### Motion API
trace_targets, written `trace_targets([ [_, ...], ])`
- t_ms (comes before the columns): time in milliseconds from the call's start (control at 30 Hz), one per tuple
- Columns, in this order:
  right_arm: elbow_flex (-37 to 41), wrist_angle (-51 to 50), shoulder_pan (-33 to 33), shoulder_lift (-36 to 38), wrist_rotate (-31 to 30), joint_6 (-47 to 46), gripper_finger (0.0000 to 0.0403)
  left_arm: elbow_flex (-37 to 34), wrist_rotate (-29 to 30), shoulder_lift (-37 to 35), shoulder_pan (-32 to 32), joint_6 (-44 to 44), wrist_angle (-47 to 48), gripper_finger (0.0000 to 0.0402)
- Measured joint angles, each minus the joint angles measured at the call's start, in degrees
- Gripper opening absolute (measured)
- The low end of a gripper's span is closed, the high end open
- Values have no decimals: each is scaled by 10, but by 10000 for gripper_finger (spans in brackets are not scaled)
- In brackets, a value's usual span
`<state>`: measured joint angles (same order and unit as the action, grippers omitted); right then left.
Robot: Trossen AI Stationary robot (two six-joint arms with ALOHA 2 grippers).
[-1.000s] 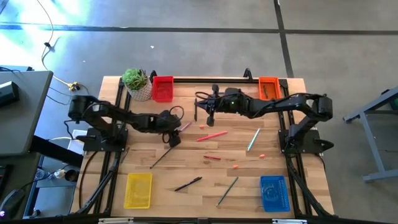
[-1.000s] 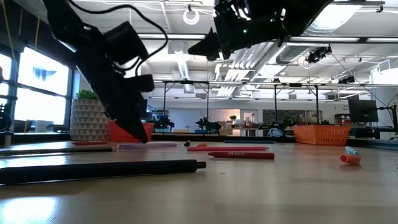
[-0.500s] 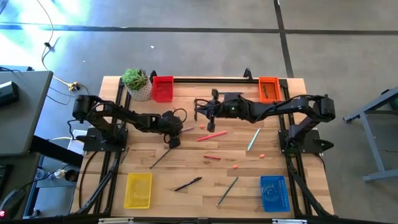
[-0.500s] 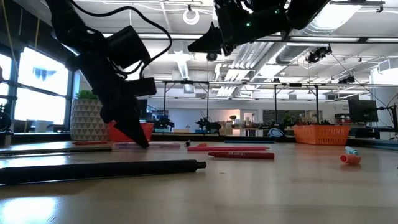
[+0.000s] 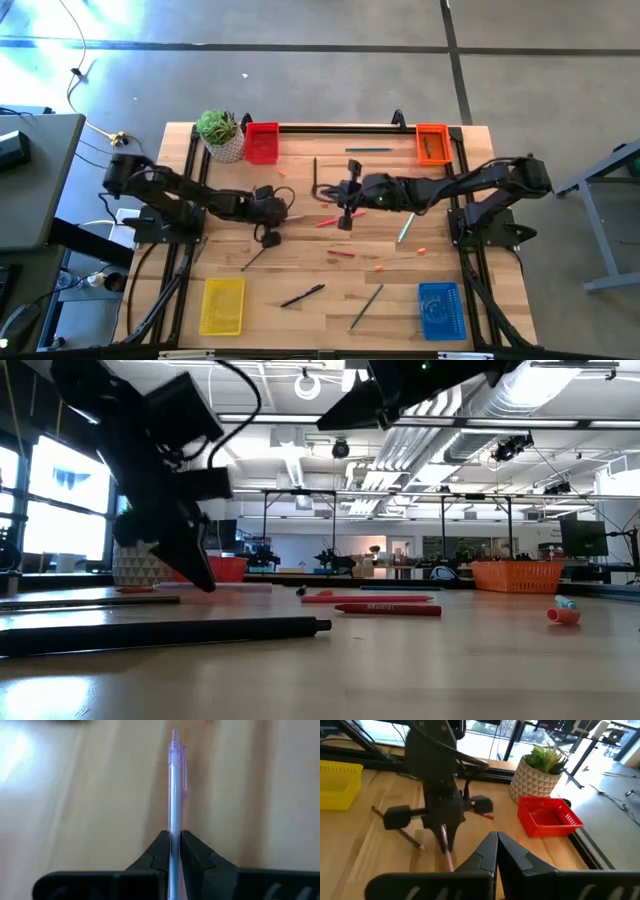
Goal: Sort crayons/erasers/pens/pencils in bins
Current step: Put the purple pen into the blue bin
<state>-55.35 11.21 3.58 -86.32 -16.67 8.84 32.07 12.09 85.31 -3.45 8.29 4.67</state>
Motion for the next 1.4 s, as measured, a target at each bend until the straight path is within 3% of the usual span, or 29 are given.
trace_targets([
  [200,0,-22,35,-12,-25,-34,0,-25,32,-49,55,36,-16,9],
  [367,5,-8,61,-25,-64,-48,0,-68,42,-83,98,68,-108,8],
  [467,61,110,66,-34,-60,-49,0,-100,51,-100,118,76,-195,8],
  [667,250,444,58,-34,-38,-92,0,-162,55,-106,137,76,-403,8],
  [833,315,568,60,-34,-9,-142,0,-186,51,-95,136,75,-573,8],
  [933,299,576,68,-34,-3,-143,1,-184,25,-83,136,81,-651,8],
  [1067,243,555,79,-34,-2,-106,22,-162,5,-71,136,79,-684,8],
  [1300,131,402,85,-34,8,-101,111,-109,-18,-61,136,46,-683,8],
  [1400,111,395,88,-34,7,-88,152,-103,-20,-61,131,46,-676,8],
])
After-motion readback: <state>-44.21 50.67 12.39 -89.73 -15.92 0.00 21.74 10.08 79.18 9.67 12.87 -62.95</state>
